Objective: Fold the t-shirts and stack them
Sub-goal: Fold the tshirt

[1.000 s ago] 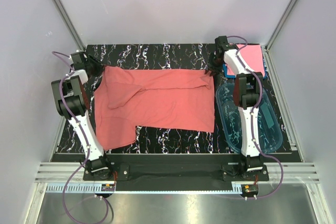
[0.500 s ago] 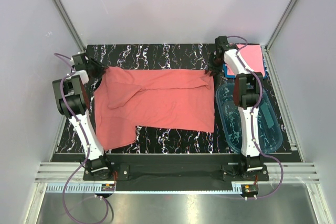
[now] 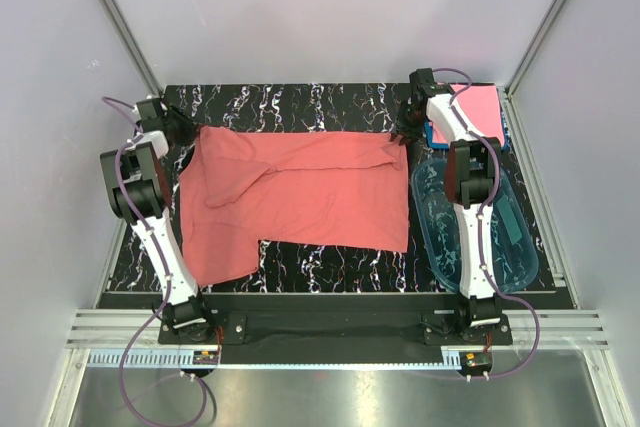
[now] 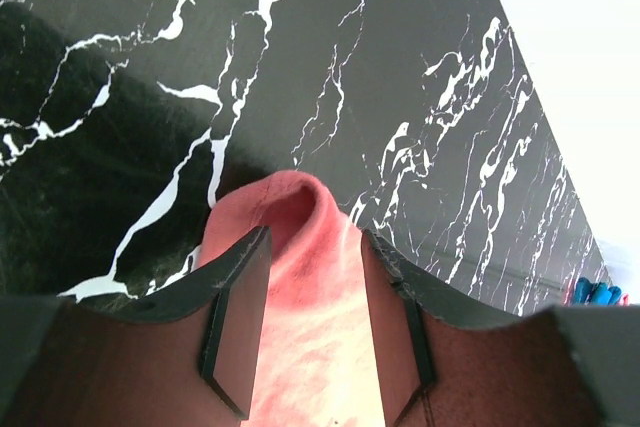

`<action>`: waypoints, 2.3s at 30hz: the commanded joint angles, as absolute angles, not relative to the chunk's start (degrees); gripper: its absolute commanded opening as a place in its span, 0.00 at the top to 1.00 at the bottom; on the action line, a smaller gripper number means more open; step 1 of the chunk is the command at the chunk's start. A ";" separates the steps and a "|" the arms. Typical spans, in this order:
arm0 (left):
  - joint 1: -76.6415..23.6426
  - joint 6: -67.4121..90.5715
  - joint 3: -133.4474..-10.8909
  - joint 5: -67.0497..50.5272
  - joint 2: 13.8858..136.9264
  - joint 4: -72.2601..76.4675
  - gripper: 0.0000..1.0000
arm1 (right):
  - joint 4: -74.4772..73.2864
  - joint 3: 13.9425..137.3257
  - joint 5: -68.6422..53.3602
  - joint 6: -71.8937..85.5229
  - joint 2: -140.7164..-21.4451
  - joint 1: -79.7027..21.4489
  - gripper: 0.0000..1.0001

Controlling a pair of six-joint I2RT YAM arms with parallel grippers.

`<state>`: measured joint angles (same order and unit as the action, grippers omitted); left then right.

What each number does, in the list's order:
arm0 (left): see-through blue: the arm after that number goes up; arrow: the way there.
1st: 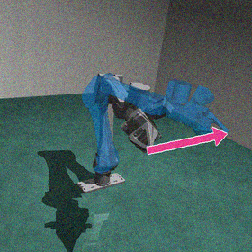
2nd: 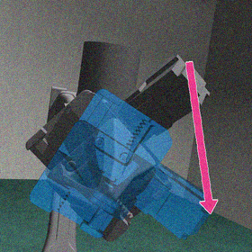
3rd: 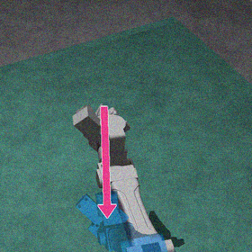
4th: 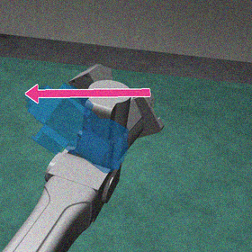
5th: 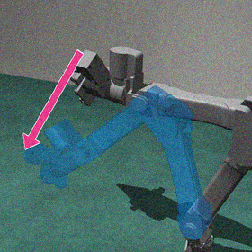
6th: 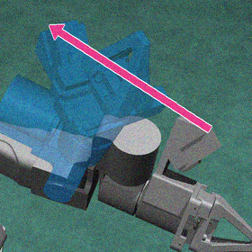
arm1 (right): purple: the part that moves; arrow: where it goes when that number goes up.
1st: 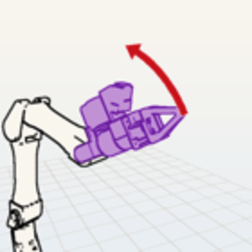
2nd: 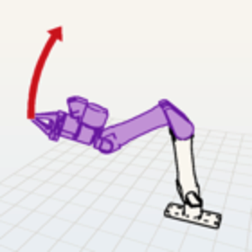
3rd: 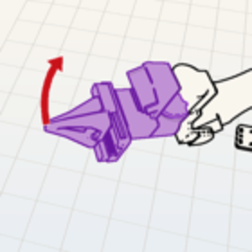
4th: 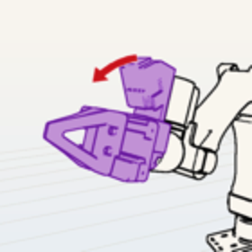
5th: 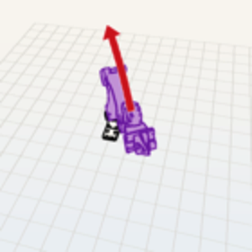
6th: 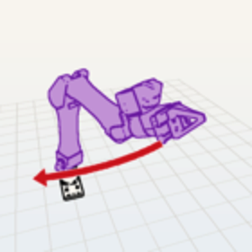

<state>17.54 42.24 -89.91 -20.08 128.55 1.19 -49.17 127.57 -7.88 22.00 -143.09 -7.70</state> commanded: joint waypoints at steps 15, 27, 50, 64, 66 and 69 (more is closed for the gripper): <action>17.40 42.45 -91.76 -19.86 129.46 0.17 0.59 | -47.90 126.74 -9.76 23.11 -139.48 -7.12 0.61; 17.40 48.25 -93.08 -23.55 132.10 5.62 0.83 | -48.61 126.91 -5.63 27.33 -138.61 -6.59 0.62; 20.30 60.29 -94.57 -25.84 134.56 15.21 1.00 | -45.89 130.78 -10.01 28.73 -140.45 -4.83 0.58; 20.30 60.56 -93.52 -27.95 134.39 15.38 0.70 | -44.74 129.91 -13.01 29.62 -141.59 -4.92 0.60; 20.39 59.68 -92.29 -27.95 133.86 15.12 0.69 | -44.74 129.82 -12.66 29.62 -141.59 -4.92 0.60; 20.30 58.45 -91.50 -28.13 133.07 14.42 0.69 | -44.83 129.03 -12.31 29.45 -141.42 -5.10 0.60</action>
<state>20.01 60.75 -92.62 -26.70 135.17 12.10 -45.30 128.33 -11.70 29.02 -142.87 -4.84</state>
